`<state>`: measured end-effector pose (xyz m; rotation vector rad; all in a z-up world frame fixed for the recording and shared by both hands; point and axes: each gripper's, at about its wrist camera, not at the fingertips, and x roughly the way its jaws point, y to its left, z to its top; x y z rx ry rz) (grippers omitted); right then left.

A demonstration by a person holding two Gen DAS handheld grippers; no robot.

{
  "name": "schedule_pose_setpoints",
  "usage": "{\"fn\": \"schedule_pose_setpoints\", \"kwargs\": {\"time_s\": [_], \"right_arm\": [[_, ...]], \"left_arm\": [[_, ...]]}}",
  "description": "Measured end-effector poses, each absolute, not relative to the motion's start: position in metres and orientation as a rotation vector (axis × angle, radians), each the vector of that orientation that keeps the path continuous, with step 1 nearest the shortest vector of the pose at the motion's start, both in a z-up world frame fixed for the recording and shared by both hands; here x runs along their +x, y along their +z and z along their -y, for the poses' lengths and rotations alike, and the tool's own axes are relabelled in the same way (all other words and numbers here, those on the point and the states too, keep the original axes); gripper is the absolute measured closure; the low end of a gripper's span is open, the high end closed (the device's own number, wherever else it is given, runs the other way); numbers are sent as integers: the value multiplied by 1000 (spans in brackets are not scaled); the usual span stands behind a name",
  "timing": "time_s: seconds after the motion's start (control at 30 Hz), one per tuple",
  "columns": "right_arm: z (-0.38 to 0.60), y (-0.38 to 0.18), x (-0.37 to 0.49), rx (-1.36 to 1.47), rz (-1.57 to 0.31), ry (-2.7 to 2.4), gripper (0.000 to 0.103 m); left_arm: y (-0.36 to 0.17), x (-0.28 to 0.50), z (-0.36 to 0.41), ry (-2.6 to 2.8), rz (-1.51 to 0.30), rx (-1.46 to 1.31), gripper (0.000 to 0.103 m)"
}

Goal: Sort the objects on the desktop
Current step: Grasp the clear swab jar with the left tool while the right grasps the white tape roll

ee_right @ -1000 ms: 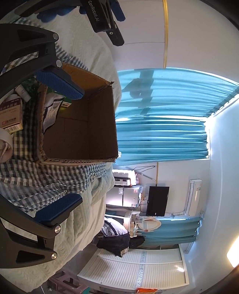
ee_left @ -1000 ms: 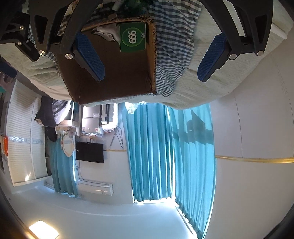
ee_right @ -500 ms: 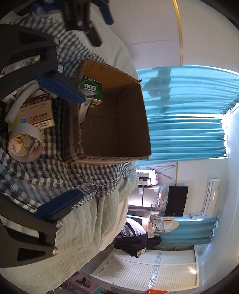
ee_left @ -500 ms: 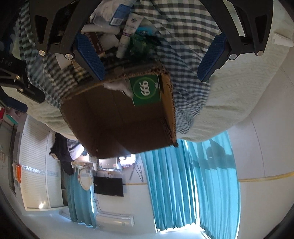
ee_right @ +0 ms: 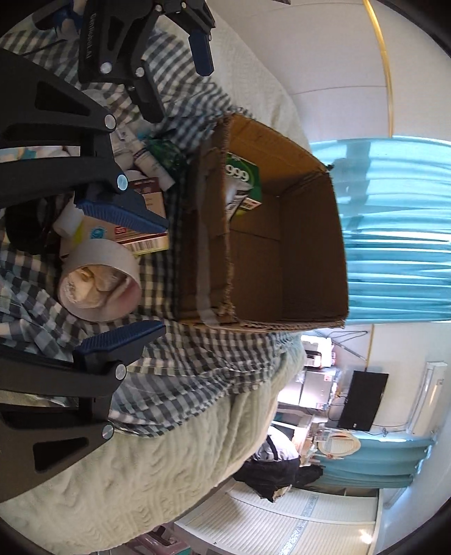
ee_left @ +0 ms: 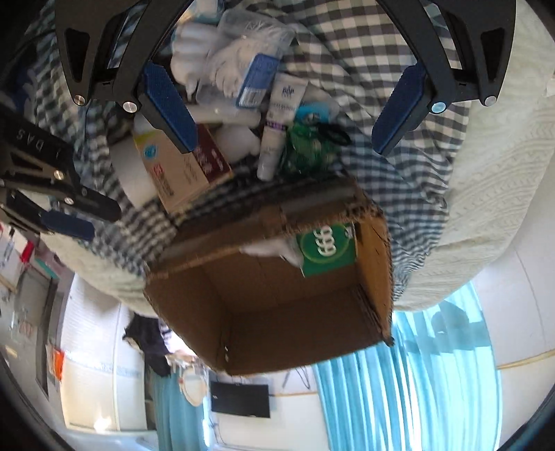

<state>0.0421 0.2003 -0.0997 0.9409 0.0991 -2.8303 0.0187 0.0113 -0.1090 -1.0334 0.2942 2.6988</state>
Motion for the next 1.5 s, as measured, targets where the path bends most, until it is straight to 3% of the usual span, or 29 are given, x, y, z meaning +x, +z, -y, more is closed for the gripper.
{"fn": "schedule_pose_setpoints", "kwargs": {"time_s": [0.4, 0.53, 0.7, 0.77, 0.83, 0.87, 1.03, 1.27, 1.5], "right_arm": [[-204, -130, 41, 1126, -31, -2721, 52], [-204, -137, 39, 1175, -34, -2693, 63], [-198, -153, 34, 1251, -44, -2635, 65], [-197, -161, 32, 1298, -49, -2618, 71], [-197, -162, 33, 1304, -57, -2618, 73], [-198, -161, 33, 1298, -50, -2614, 75], [-197, -159, 35, 1289, -53, -2613, 79], [-195, -150, 38, 1223, -27, -2613, 96], [-198, -134, 44, 1118, 29, -2633, 97]], "left_arm": [[-150, 21, -25, 2548, -412, -1223, 3], [-165, 18, -26, 2501, -432, -1312, 5], [-184, 15, -28, 2429, -420, -1393, 9], [-188, 14, -28, 2423, -416, -1405, 15], [-192, 13, -26, 2392, -394, -1428, 37], [-195, 13, -26, 2373, -386, -1437, 40], [-196, 19, -30, 2398, -432, -1401, 40], [-176, 26, -29, 2474, -416, -1309, 40], [-152, 31, -28, 2534, -398, -1197, 40]]}}
